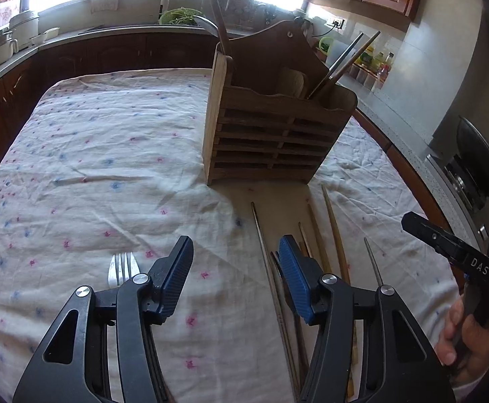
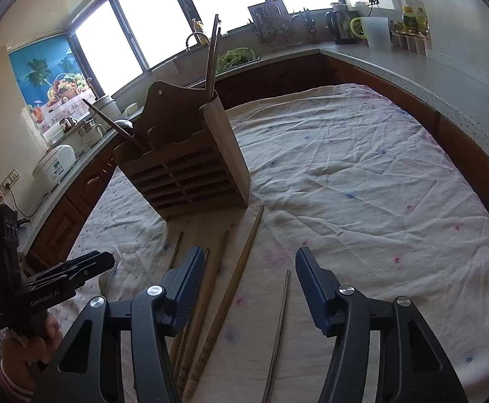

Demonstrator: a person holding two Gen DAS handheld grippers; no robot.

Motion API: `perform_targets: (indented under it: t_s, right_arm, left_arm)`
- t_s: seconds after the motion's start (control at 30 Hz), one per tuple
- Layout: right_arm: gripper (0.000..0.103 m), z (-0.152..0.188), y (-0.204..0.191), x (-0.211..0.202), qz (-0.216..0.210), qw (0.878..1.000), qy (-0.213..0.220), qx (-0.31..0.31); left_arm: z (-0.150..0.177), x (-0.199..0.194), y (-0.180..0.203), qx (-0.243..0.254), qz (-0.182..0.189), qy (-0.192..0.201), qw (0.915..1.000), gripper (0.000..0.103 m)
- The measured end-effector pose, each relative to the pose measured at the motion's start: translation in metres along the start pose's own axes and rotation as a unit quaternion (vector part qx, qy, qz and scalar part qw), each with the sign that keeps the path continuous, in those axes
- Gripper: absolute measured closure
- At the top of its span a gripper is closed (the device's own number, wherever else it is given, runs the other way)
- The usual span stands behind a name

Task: Organize utensils
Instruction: 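Lower the left tool onto a metal chopstick and close on it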

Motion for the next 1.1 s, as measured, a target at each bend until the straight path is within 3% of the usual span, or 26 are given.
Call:
perform_targets:
  t_s: [0.3, 0.67, 0.8, 1.0, 1.1]
  right_arm:
    - [0.061, -0.025, 0.000, 0.047, 0.008, 0.999, -0.041, -0.004]
    - [0.076, -0.041, 0.000, 0.092, 0.026, 0.997, -0.076, -0.008]
    - [0.079, -0.042, 0.001, 0.110, 0.042, 0.995, -0.094, -0.012]
    - [0.088, -0.041, -0.008, 0.115, 0.098, 0.990, -0.093, -0.052]
    - [0.093, -0.041, -0.009, 0.115, 0.097, 0.989, -0.095, -0.055]
  left_arm:
    - [-0.021, 0.040, 0.017, 0.036, -0.002, -0.047, 0.9983, 0.066]
    - [-0.023, 0.079, 0.022, 0.052, -0.008, -0.098, 0.9938, 0.083]
    - [-0.027, 0.083, 0.024, 0.062, -0.018, -0.097, 0.9931, 0.084]
    - [-0.030, 0.090, 0.035, 0.092, -0.049, -0.091, 0.9904, 0.091]
    - [-0.031, 0.091, 0.037, 0.097, -0.051, -0.088, 0.9901, 0.096]
Point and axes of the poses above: each gripper's, at about its wrist camera, not at the fingertips, and x roughly the way its jaws point, y to its right, z to its underside, the point moved 7 cm from there along x, roughly the way its jaws point, and after that the axes turned 13 degrees about -y, right-handed, at the moved point
